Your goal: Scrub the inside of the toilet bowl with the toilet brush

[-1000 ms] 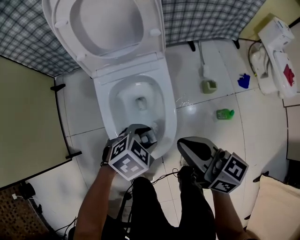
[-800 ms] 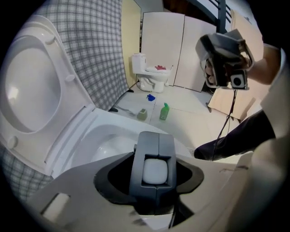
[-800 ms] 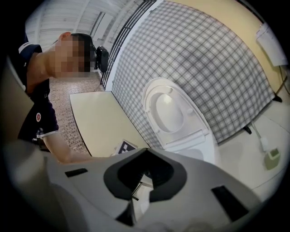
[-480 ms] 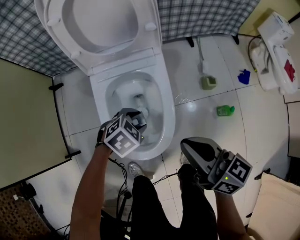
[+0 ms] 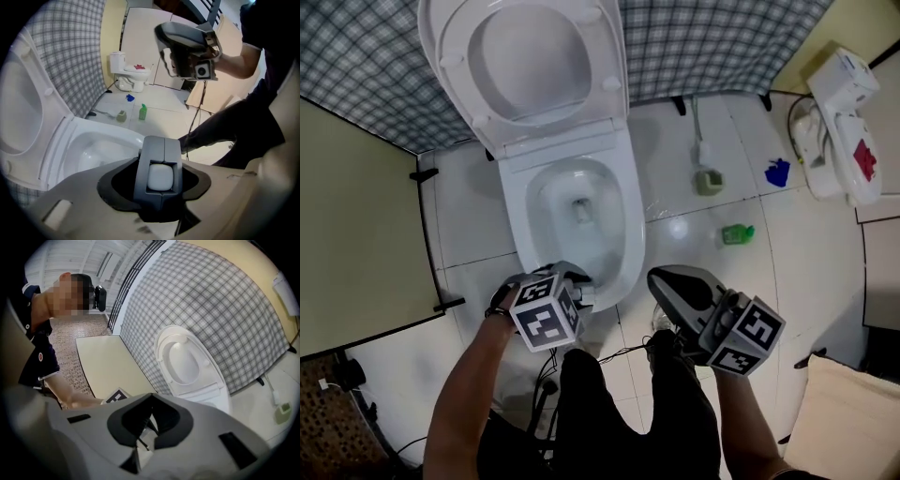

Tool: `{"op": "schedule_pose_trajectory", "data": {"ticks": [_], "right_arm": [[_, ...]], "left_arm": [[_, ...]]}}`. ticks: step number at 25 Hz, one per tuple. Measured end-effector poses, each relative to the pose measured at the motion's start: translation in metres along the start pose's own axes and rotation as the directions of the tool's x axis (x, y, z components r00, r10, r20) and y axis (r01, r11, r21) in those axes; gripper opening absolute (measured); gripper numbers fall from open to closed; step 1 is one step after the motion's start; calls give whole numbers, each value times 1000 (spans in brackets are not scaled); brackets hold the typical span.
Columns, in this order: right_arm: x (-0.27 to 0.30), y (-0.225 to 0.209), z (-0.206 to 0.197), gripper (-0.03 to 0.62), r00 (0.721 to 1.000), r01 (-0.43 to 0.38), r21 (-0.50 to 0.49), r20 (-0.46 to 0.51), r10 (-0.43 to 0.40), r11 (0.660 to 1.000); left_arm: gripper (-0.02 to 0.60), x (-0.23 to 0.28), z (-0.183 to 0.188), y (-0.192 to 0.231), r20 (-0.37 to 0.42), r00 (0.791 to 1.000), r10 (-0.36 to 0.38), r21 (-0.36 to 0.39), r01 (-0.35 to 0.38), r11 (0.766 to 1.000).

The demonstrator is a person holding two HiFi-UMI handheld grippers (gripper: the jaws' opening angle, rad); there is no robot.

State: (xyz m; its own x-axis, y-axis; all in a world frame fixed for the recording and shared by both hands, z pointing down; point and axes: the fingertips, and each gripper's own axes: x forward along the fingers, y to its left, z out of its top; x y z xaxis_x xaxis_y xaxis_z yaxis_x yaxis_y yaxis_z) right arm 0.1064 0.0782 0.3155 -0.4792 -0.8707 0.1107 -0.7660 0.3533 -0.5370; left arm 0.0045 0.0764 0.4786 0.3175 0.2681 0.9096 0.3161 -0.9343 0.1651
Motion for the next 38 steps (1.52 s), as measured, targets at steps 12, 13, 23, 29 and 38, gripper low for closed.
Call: {"op": "schedule_pose_trajectory", "data": {"ticks": [12, 13, 23, 29, 38], "right_arm": [[11, -10, -11, 0, 1000, -13, 16, -24, 14, 1000], [11, -12, -12, 0, 1000, -11, 17, -25, 11, 1000], [4, -35, -20, 0, 999, 34, 29, -25, -33, 999], [-8, -49, -23, 0, 998, 58, 37, -36, -57, 998], [-10, -28, -12, 0, 1000, 20, 22, -14, -20, 1000]], "left_arm": [[215, 17, -2, 33, 11, 997, 75, -7, -75, 997], [216, 20, -3, 38, 3, 996, 85, -1, -85, 996], [216, 67, -2, 106, -48, 989, 140, 24, -139, 990], [217, 73, 3, 120, -66, 988, 142, 65, -138, 988], [216, 29, -14, 43, -133, 988, 83, 246, -48, 968]]}}
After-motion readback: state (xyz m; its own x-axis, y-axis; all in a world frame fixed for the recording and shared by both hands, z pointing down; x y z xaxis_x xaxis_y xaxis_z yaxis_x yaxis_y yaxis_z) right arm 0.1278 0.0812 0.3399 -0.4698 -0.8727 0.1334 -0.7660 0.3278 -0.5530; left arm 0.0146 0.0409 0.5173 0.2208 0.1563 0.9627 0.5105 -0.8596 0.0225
